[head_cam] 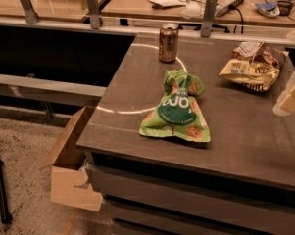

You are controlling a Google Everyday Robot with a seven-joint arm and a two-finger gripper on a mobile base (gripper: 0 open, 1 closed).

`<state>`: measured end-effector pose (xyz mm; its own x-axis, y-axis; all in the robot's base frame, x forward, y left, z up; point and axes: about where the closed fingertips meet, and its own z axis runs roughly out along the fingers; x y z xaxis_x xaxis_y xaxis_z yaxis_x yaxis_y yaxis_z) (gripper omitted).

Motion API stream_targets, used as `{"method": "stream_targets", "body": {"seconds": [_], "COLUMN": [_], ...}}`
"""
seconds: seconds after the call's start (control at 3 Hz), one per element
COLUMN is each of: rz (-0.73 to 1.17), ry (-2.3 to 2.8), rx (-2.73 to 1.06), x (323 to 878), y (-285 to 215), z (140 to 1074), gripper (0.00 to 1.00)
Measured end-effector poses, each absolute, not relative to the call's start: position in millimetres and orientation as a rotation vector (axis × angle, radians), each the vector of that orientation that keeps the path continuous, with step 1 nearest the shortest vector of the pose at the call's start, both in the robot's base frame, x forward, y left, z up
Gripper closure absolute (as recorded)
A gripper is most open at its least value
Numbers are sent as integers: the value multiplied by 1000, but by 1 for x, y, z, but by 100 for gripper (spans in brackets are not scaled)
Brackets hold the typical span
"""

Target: Pick brown chip bag

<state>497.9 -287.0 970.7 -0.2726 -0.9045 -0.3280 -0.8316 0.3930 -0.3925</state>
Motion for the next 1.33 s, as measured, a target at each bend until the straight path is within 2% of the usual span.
{"method": "stream_targets", "body": {"seconds": [0.33,0.67,1.0,1.33], "rz": [-229,-233,-156,15], "ry": [2089,2072,2095,2103], "rx": [-1264,-1185,-1029,-913], "x": [563,590,612,629], "y": [-349,-373,-398,-387], "z": [966,963,951,949], "gripper": [0,0,0,0]}}
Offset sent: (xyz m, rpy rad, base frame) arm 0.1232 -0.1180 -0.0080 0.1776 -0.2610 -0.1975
